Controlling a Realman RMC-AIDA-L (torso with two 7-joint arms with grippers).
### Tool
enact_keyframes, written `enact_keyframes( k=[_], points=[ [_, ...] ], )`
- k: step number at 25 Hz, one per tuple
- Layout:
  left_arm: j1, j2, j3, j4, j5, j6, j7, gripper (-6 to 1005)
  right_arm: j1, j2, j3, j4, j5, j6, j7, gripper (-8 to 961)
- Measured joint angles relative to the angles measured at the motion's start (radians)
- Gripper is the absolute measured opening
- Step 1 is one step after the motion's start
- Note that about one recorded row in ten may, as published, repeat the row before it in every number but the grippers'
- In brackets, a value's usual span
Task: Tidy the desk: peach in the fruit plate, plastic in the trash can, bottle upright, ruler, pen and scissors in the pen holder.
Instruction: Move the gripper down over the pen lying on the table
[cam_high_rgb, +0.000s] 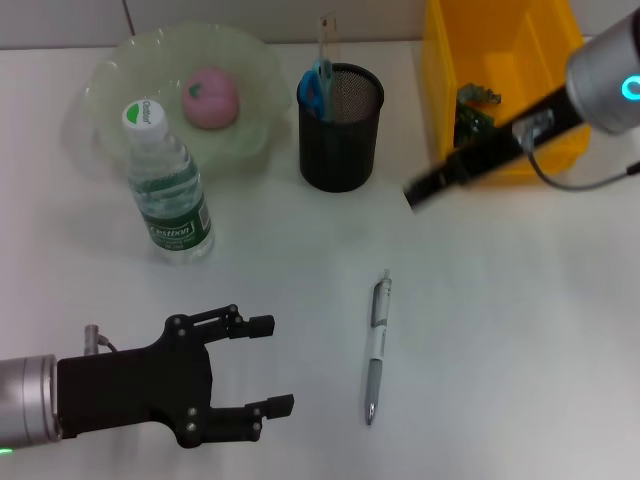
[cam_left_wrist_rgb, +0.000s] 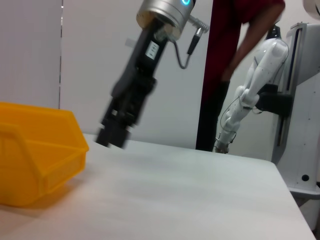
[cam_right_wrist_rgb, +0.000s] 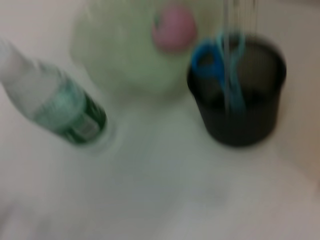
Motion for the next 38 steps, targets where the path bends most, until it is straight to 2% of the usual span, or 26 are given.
enact_keyframes(
  k=[2, 3, 4, 8, 12, 23, 38],
  points=[
    [-0.001, -0.001, 0.002, 0.000, 0.000, -0.009, 0.000, 799, 0.074, 0.001, 0.001, 0.081, -0.045, -0.060, 0.013, 742],
    [-0.001, -0.001, 0.002, 0.000, 0.000, -0.012, 0.000, 799, 0.133, 0.002, -0.003, 0.162, -0.064, -0.084, 0.016, 740],
    [-0.001, -0.002, 0.002, 0.000, 0.000, -0.013, 0.000, 799, 0.133, 0.002, -0.003, 0.162, -0.064, -0.084, 0.016, 738],
    [0.000, -0.002, 0.003, 0.000, 0.000, -0.015, 0.000, 799, 0.203, 0.005, -0.014, 0.315, -0.067, -0.031, 0.018, 729],
    [0.001, -0.002, 0.004, 0.000, 0.000, -0.015, 0.000, 798, 0.227, 0.006, -0.032, 0.383, -0.063, 0.000, 0.018, 719],
    [-0.015, -0.003, 0.003, -0.027, 0.000, -0.021, 0.027, 798, 0.262, 0.014, -0.195, 0.559, 0.004, 0.155, 0.023, 694],
    [-0.017, -0.003, 0.003, -0.039, 0.000, -0.021, 0.037, 798, 0.281, 0.014, -0.301, 0.661, 0.109, 0.278, 0.023, 660]
  ],
)
